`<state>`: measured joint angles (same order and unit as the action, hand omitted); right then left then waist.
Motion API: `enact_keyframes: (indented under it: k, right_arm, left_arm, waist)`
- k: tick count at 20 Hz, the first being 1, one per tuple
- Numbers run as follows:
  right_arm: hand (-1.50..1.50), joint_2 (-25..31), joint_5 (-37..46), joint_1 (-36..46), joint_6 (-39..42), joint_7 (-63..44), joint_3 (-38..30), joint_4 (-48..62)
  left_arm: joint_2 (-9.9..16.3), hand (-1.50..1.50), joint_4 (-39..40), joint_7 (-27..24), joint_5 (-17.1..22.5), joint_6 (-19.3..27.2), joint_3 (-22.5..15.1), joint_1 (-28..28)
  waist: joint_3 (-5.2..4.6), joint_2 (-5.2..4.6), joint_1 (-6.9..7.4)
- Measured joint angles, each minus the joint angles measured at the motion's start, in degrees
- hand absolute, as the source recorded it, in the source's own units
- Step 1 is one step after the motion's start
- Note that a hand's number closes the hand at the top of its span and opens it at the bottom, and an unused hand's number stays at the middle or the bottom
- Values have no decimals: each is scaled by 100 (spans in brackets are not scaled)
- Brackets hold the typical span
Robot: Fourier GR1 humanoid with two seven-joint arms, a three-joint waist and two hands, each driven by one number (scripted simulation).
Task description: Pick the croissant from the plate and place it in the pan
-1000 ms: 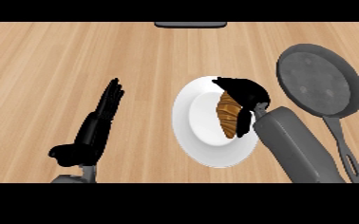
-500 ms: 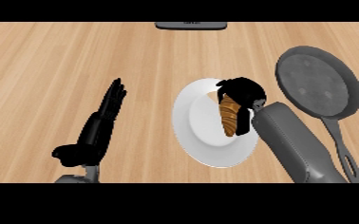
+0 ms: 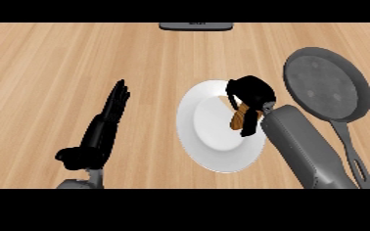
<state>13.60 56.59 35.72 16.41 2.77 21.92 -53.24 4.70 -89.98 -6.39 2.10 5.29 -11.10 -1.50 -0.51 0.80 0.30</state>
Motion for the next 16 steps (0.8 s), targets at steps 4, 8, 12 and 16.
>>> enact_keyframes:
  k: [4, 8, 12, 16]
  right_arm:
    - [150, -143, 72, -107, -410, -540, -285, -392]
    - [150, -650, 104, 32, -1015, -2141, -966, -459]
    - [150, -1044, 590, 296, -1791, -3749, -1266, -654]
    - [150, -1238, 1193, 683, -2330, -5017, -1202, -1063]
  left_arm:
    - [-8, 0, 46, -46, -41, -18, 0, -1]
    - [-8, 0, 52, -17, -25, -6, 39, -21]
    - [48, 0, 22, 49, 20, -52, 102, -75]
    - [30, 0, 60, 30, 36, -80, 98, -51]
  waist:
    - [21, -33, -33]
    - [36, -38, -88]
    - [39, -34, -72]
    - [42, -37, -43]
